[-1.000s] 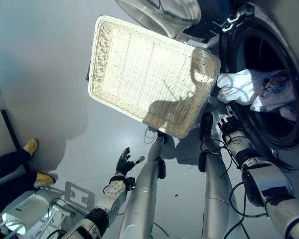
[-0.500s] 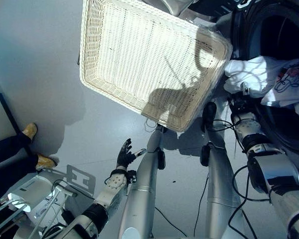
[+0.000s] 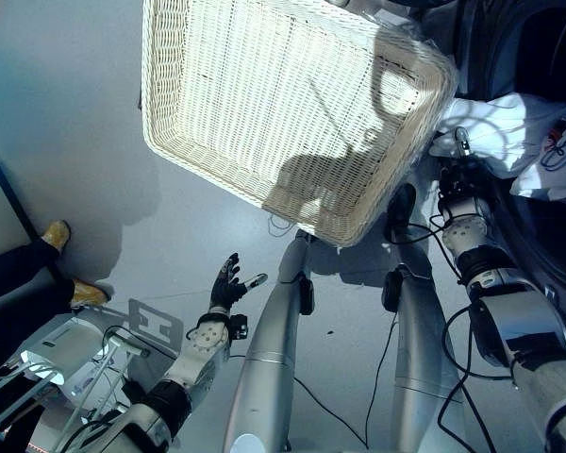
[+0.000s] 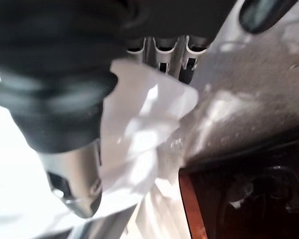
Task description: Put the clothes into the washing machine.
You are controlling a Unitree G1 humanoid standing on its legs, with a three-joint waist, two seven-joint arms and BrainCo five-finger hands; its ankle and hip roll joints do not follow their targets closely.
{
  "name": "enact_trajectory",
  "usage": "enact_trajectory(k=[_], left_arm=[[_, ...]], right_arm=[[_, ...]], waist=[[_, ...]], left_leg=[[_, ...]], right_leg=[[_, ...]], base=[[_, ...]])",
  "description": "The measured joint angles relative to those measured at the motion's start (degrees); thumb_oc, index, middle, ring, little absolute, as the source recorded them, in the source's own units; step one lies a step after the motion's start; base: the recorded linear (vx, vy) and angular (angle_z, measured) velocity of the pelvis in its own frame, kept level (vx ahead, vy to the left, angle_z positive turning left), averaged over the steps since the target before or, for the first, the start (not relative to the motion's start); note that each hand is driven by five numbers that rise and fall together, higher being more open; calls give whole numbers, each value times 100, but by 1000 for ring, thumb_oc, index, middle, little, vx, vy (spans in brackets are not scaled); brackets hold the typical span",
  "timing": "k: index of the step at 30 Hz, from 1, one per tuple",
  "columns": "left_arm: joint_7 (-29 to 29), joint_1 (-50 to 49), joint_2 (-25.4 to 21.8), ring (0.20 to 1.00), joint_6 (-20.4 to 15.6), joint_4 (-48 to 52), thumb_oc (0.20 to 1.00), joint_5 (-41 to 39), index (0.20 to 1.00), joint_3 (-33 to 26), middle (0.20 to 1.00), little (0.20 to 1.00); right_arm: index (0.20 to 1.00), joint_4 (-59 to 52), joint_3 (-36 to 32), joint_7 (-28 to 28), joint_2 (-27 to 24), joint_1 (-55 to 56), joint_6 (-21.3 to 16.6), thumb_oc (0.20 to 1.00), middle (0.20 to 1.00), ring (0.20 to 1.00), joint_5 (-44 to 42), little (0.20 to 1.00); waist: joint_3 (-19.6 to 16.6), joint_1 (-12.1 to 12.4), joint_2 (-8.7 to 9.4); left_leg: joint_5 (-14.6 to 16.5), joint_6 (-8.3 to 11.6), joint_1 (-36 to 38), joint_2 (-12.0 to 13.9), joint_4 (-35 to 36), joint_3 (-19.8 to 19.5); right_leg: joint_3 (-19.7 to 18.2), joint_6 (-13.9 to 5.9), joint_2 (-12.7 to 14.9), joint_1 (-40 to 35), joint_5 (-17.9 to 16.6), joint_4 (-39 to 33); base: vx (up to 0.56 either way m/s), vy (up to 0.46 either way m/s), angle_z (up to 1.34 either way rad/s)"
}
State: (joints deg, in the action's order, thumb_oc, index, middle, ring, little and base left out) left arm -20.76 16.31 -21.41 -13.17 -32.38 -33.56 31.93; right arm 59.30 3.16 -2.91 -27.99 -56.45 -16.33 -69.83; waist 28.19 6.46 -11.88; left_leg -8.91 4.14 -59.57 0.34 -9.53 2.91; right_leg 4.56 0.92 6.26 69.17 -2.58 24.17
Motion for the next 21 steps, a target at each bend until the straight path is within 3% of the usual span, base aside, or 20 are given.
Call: enact_trajectory(k=[1,2,3,4,13,21], left_arm=[[5,0,-8,1000,2,4,1000,0,1000,-1,1000,1000],[32,0,-13,1000,2,3,1000,0,1000,-5,1000,1000],[59,0,-14,1000,3,2,1000,0,1000,-20,1000,1000],[86,-1,-14,1000,4,2,1000,0,1000,-51,1000,1000],[122,-2,-33,1000,-2,7,1000,0,1000,-101,1000,1000],[123,-40,-185,1000,-9,4,1000,6,1000,-165,1000,1000]], right_arm=[[564,-47,0,1,-18,1,-1,564,564,564,3,564],[401,-76,4,17,-34,-2,-1,401,401,401,5,401],[401,-88,4,39,-49,-5,0,401,401,401,5,401],[200,-93,4,81,-62,-5,-18,200,200,200,5,200],[200,-621,122,285,-141,39,-178,200,200,200,-19,200],[200,-1794,-195,234,-275,479,-887,200,200,200,-550,200]], waist=[[0,3,1],[1,5,1],[1,8,1],[1,7,1],[3,-40,5],[7,-203,11]], left_leg=[[0,0,-1,0,0,0],[0,0,-1,0,0,-1],[0,0,-1,0,0,-2],[-1,0,-1,0,-1,-2],[-1,1,72,16,-27,-8],[22,-40,369,24,-12,24]], right_leg=[[2,0,0,0,0,0],[6,0,0,-1,0,0],[10,0,1,-2,-1,0],[13,-1,3,-3,-1,0],[61,4,4,-129,-20,-43],[34,-51,-42,-528,-195,-357]], base=[[0,0,0],[0,0,0],[0,0,0],[0,0,0],[-3,1,0],[-28,29,-5]])
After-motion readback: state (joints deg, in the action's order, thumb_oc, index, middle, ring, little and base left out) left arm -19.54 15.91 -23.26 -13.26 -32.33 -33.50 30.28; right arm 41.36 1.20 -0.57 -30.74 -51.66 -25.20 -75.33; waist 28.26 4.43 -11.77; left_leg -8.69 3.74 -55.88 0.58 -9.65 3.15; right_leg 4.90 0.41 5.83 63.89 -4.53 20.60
